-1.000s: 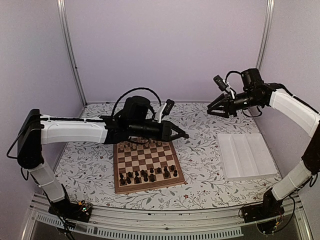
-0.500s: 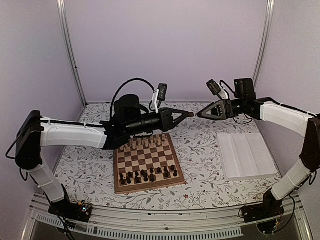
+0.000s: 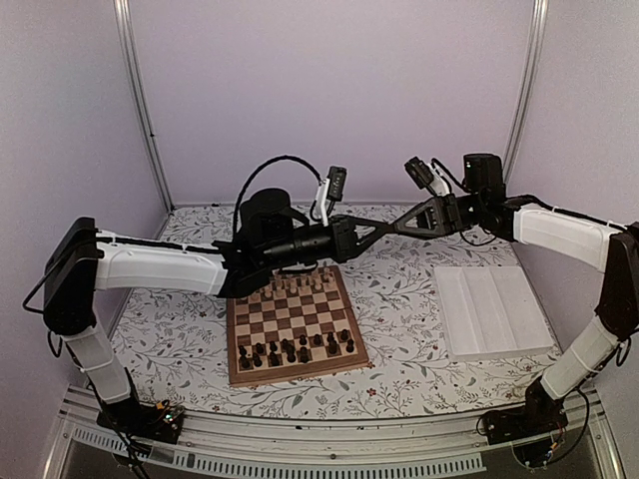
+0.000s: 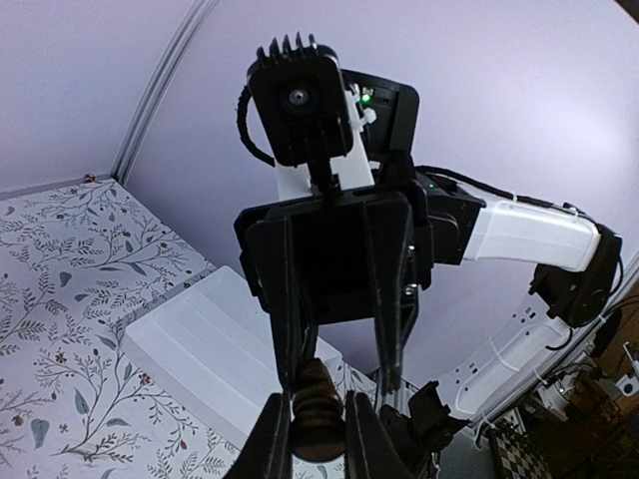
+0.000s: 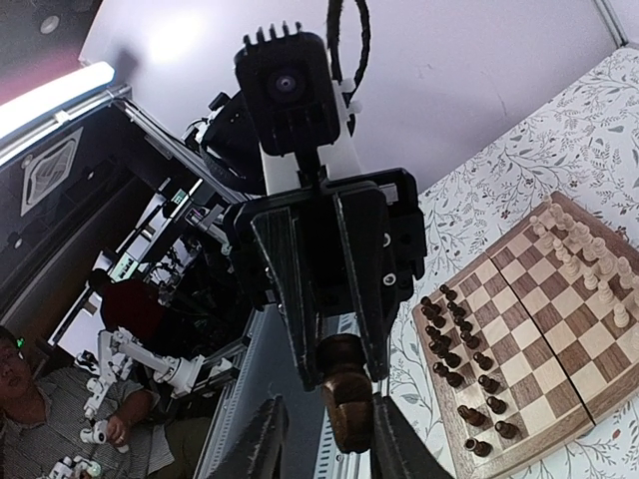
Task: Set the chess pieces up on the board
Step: Adjust the chess piece.
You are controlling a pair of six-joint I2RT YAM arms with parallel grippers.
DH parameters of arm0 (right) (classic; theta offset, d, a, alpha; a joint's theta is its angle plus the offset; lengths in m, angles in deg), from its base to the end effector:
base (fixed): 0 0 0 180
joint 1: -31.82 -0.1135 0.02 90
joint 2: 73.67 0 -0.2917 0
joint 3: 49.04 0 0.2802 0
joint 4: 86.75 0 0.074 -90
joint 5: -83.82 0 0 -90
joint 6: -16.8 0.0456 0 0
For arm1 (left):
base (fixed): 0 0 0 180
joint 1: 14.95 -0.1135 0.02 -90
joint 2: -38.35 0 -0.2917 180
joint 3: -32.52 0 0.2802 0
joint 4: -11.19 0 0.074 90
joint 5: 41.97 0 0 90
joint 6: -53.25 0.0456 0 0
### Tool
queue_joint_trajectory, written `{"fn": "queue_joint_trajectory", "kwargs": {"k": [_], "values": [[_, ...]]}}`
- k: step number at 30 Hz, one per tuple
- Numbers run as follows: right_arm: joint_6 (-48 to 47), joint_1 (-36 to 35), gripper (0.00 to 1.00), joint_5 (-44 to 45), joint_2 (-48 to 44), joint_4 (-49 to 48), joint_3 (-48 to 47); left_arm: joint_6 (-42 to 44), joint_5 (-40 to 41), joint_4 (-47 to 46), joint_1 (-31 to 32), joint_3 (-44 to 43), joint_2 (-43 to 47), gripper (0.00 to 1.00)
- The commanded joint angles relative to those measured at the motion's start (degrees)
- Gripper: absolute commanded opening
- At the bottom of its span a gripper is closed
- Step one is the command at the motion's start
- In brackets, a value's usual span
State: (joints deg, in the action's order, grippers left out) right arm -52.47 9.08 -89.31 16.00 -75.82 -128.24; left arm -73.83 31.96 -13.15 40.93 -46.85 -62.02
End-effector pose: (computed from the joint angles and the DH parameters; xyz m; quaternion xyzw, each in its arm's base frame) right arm 0.3217 0.1839 0.3253 -0.3847 0.6114 0.6653 0.1887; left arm 0.2429 -0.3810 0.3069 0.2113 0.6537 -0.5883 0.4264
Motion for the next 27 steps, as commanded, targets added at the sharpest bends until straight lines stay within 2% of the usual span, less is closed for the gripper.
{"fn": "queue_joint_trajectory", "kwargs": {"k": [1, 4, 7, 10, 11, 15, 17, 20, 24, 27], "values": [[2.2, -0.4, 0.24, -1.6, 0.6, -3.1, 0.1, 0.5, -0.5, -0.8, 0.7, -2.1, -1.7, 0.1], [2.1, -0.5, 0.08, -1.3, 0.5, -3.1, 0.0, 0.7, -0.6, 0.4, 0.7, -2.6, -1.9, 0.14], [0.8, 0.4, 0.0, 1.1, 0.0, -0.2, -0.6, 3.7, 1.2, 4.9, 0.6, -3.2, -0.2, 0.27], [-13.3, 0.6, 0.0, 10.7, -0.5, 20.0, -7.4, 11.9, 7.0, 16.2, 0.6, -4.9, 4.9, 0.37], [-22.6, -0.1, 0.0, 15.1, -0.4, 26.2, -10.1, 14.6, 9.6, 20.3, 0.4, -5.5, 6.9, 0.41], [-38.7, -3.7, 0.0, 29.0, 0.0, 39.7, -16.5, 23.0, 18.3, 34.6, -3.1, -6.5, 14.4, 0.52], [-43.3, -6.2, 0.0, 35.3, 0.5, 43.0, -18.5, 25.3, 21.8, 40.0, -6.0, -6.2, 17.8, 0.55], [-48.1, -9.8, 0.0, 42.5, 0.9, 44.7, -19.6, 28.7, 26.3, 42.9, -10.7, -4.4, 21.5, 0.59], [-51.4, -15.8, 0.0, 50.8, 2.2, 47.1, -22.3, 31.1, 31.0, 41.2, -16.8, -0.2, 24.8, 0.61], [-54.2, -20.1, 0.0, 56.2, 4.3, 49.8, -24.2, 31.7, 30.0, 38.3, -20.6, 3.6, 27.6, 0.62]]}}
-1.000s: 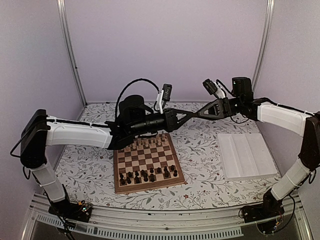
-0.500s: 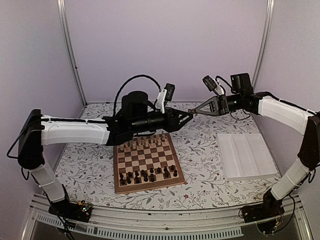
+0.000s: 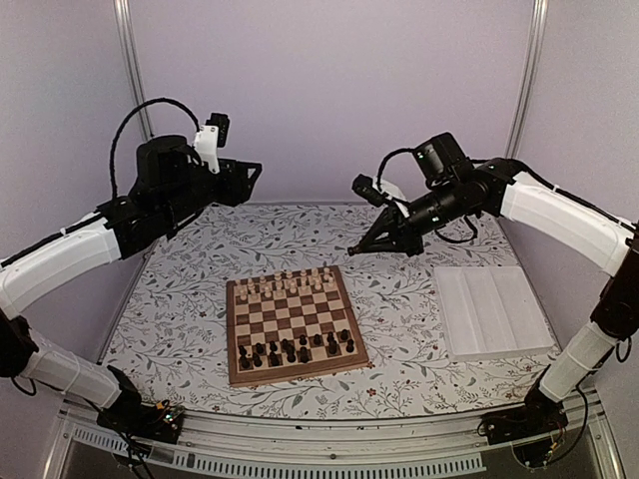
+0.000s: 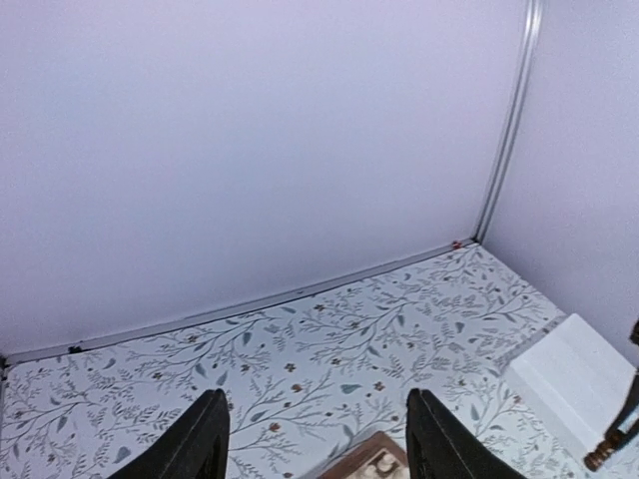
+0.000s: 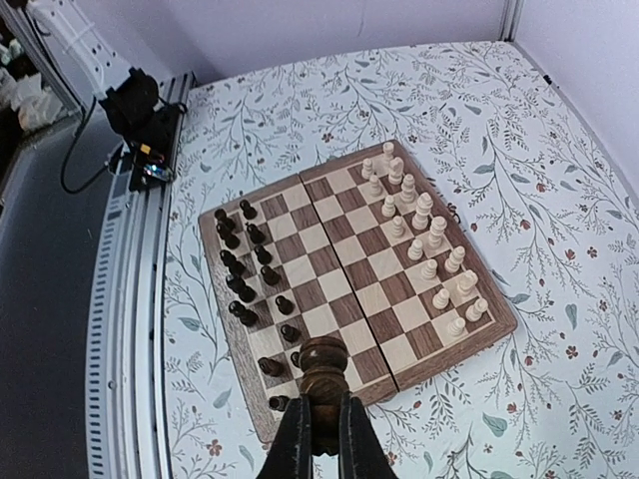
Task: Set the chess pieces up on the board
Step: Adjust the chess piece, then pick up the chess piece from the chessboard.
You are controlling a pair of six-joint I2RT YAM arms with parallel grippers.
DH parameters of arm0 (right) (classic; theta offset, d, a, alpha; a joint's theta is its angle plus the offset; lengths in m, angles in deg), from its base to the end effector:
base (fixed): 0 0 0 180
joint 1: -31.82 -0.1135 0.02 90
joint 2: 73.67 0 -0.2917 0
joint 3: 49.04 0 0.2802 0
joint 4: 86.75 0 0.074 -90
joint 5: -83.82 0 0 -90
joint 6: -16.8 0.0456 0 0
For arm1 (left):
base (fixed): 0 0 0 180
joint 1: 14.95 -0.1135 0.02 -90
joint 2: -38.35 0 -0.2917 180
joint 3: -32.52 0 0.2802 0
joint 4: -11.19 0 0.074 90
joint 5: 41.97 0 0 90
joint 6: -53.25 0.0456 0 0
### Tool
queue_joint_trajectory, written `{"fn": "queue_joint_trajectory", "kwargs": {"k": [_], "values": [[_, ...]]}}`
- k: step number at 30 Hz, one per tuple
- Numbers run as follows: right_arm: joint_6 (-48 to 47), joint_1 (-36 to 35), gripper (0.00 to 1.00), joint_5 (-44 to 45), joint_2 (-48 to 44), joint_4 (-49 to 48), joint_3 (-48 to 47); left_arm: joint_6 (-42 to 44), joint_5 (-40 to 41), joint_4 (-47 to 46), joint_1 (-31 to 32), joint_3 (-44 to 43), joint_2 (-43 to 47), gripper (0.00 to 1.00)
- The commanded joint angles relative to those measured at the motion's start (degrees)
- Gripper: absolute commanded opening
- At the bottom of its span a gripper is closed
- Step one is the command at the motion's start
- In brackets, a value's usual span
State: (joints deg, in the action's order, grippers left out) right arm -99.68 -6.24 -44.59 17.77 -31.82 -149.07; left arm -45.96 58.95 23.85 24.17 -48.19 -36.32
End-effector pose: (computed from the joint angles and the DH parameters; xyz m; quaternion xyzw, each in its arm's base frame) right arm 0.2818 0.2567 0.3676 -0.5715 0.6759 0.3392 0.3186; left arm 0.2688 -0.2075 0.4106 0.1307 0.7345 -0.2062 0.6332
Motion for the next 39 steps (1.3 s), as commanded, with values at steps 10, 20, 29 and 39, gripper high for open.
{"fn": "queue_joint_trajectory", "kwargs": {"k": [10, 20, 29, 39], "values": [[-11.4, -14.2, 0.0, 19.8, 11.5, 11.4, -7.4, 4.5, 1.9, 2.6, -8.8, 8.0, 4.0, 0.68], [-12.3, -20.5, 0.0, 25.7, 21.7, 15.4, -14.0, 4.7, 2.6, 2.8, -9.7, 8.4, 6.1, 0.68], [-12.3, -21.8, 0.0, 27.4, 23.0, 17.2, -15.0, 5.0, -1.8, 8.0, -9.4, 6.1, 5.3, 0.65], [-13.0, -20.1, 0.0, 30.1, 11.0, 14.3, -4.2, -7.1, -20.9, 35.6, -2.0, 10.5, 11.2, 0.46]]}}
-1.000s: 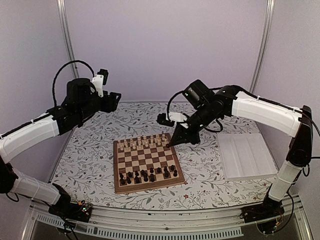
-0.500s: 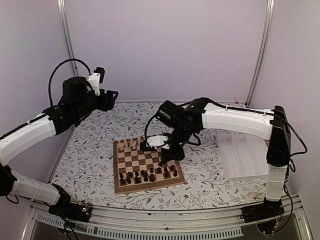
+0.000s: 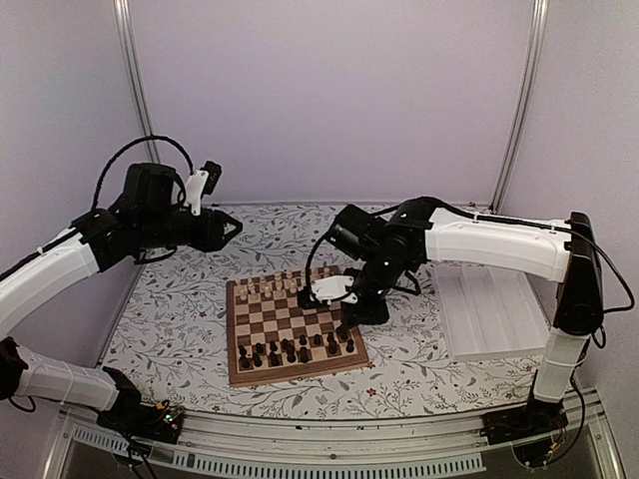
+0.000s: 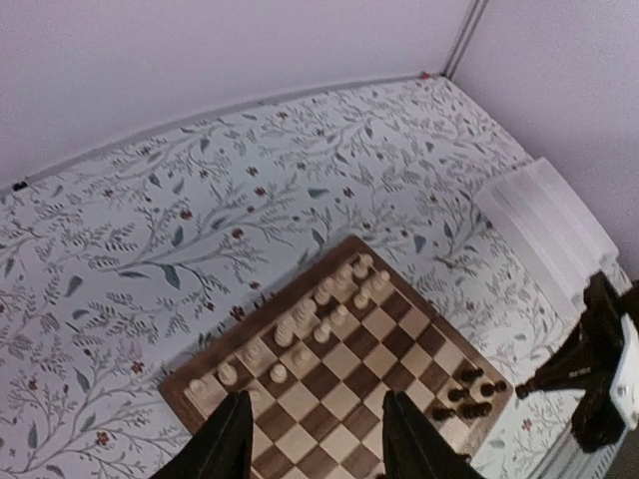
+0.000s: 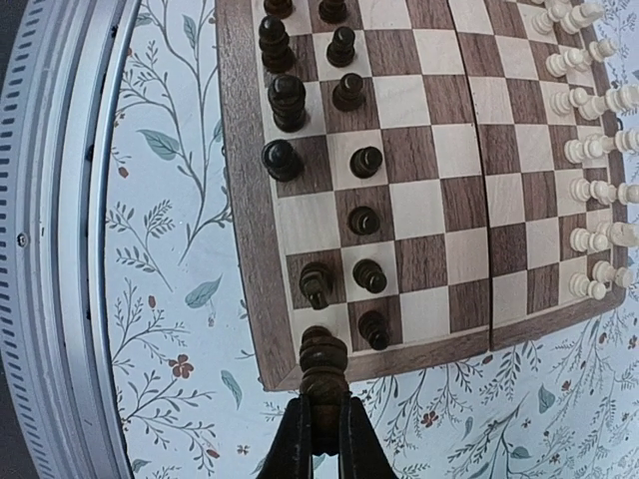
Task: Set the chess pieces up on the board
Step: Pick up the chess piece from the chessboard.
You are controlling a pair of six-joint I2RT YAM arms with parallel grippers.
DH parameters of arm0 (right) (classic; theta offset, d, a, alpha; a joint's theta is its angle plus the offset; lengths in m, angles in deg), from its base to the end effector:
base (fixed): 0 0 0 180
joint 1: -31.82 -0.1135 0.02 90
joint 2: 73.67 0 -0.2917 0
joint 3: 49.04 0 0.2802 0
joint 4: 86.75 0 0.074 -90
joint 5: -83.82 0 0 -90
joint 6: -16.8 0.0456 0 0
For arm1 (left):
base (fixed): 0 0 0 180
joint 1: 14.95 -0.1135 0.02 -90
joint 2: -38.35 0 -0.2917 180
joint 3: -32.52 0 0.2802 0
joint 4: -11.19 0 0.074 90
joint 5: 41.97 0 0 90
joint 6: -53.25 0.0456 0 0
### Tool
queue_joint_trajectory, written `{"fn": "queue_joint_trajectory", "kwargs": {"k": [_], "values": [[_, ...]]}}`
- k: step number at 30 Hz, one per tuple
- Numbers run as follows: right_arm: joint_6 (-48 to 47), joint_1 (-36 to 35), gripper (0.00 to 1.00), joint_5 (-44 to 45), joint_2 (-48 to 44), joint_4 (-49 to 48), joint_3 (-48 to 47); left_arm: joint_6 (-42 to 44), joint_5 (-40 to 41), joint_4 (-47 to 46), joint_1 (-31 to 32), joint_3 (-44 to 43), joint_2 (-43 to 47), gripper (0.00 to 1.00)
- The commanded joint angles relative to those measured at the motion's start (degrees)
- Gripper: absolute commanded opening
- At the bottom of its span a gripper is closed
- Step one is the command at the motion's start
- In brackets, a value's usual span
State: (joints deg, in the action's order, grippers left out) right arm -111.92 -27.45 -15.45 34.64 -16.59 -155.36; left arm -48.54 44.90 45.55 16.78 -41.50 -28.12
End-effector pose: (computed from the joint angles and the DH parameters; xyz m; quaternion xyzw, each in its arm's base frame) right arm 0.2125 0.3718 0.2674 -0.7513 0.6366 0.1061 0.1379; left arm 0.2436 -0.1536 0.3638 0.1615 0.8361 -0.2158 0.4778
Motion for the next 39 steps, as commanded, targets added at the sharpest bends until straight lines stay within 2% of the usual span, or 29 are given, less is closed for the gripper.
{"fn": "queue_joint_trajectory", "kwargs": {"k": [1, 5, 15, 22, 39], "values": [[-0.8, 1.5, 0.0, 0.7, -6.3, -1.0, 2.3, -5.3, -5.6, 17.9, 7.5, 4.4, 3.1, 0.45], [-1.0, 2.7, 0.0, 0.4, -8.1, -1.0, 2.7, -8.5, -3.6, 25.7, 13.6, 6.7, 2.5, 0.43], [-0.7, 3.1, 0.0, 0.7, -11.2, -1.7, 4.4, -11.1, 2.9, 28.9, 25.9, 6.3, -7.9, 0.43], [-0.7, 3.3, 0.0, 0.8, -12.5, -2.5, 5.7, -11.3, 5.5, 29.3, 28.1, 4.9, -12.6, 0.4], [-0.7, 3.8, 0.0, 0.8, -13.2, -3.2, 6.8, -8.9, 6.7, 26.8, 28.3, 3.4, -18.5, 0.33]]}}
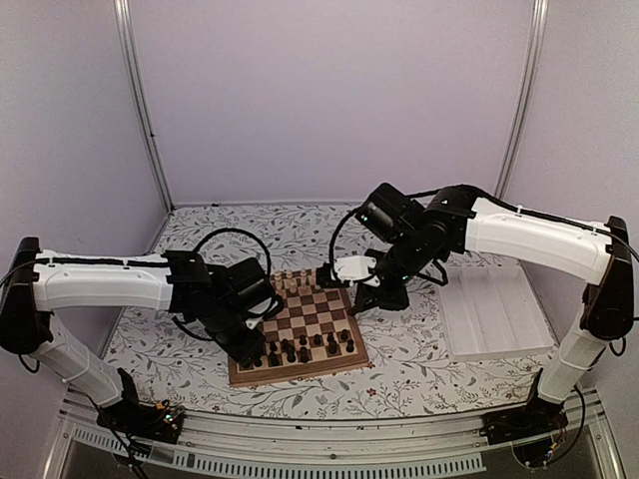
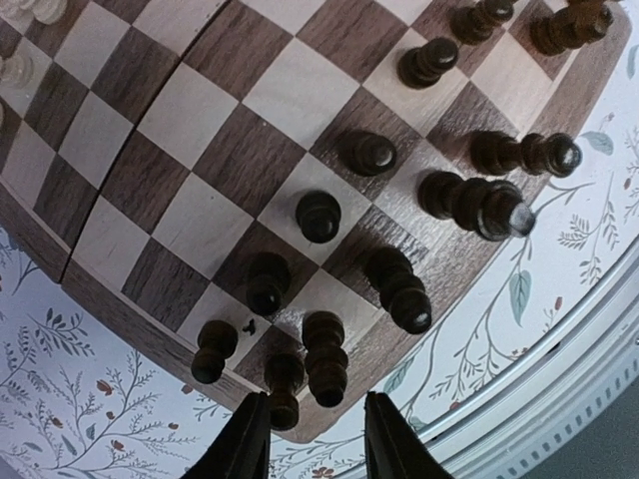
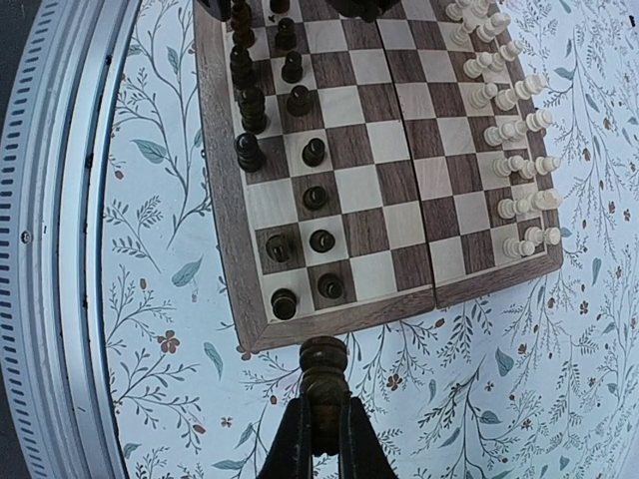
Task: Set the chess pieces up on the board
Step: Pick up the chess piece from the chessboard.
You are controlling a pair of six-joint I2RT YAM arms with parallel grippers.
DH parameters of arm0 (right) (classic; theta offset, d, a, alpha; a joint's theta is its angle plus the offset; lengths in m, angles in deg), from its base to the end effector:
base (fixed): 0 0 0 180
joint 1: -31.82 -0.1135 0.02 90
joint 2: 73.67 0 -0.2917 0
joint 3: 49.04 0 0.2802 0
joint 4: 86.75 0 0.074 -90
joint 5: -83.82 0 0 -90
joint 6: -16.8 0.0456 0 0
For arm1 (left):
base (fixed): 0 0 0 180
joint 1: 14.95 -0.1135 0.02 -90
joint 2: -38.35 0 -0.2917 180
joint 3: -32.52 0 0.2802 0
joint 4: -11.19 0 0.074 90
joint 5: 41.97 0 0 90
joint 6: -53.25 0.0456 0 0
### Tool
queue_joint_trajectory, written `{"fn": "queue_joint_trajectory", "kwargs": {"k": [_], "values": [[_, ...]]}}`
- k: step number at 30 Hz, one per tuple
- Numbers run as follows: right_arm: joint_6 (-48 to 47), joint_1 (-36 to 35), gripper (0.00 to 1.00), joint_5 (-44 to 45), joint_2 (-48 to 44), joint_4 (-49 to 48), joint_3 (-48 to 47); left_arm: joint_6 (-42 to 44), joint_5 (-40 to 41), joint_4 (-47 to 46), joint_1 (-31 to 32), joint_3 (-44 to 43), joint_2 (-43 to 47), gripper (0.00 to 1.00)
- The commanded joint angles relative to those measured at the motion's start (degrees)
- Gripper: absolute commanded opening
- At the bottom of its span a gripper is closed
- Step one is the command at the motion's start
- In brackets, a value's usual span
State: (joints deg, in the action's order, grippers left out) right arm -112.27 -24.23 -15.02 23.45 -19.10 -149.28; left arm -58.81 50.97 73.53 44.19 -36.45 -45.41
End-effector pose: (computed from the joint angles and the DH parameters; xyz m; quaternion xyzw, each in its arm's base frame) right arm 0.2104 0.3251 0.3107 -0.7292 0.6437 0.1068 0.2063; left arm 0.1486 -0.2442 0.2154 0.3131 0.9427 -0.0536 0.1017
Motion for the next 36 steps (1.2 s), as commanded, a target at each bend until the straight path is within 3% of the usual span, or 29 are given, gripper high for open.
{"fn": "queue_joint_trajectory", "kwargs": {"k": [1, 23, 31, 36], "values": [[-0.2, 0.6, 0.0, 0.3, -2.0, -0.6, 0.8, 1.5, 0.5, -1.2, 0.9, -1.7, -1.5, 0.32], [-0.2, 1.2, 0.0, 0.7, -2.3, -1.4, 1.6, 2.1, -1.4, -1.0, 0.9, -2.9, -2.6, 0.09], [-0.4, 3.1, 0.0, 0.0, -3.5, -1.9, 2.7, -0.1, 0.8, 7.6, 1.2, -12.1, 4.3, 0.07], [-0.8, 7.5, 0.0, -2.8, -4.6, -3.2, 5.9, 1.4, -1.5, 5.8, 2.4, -17.3, 3.4, 0.07]]}}
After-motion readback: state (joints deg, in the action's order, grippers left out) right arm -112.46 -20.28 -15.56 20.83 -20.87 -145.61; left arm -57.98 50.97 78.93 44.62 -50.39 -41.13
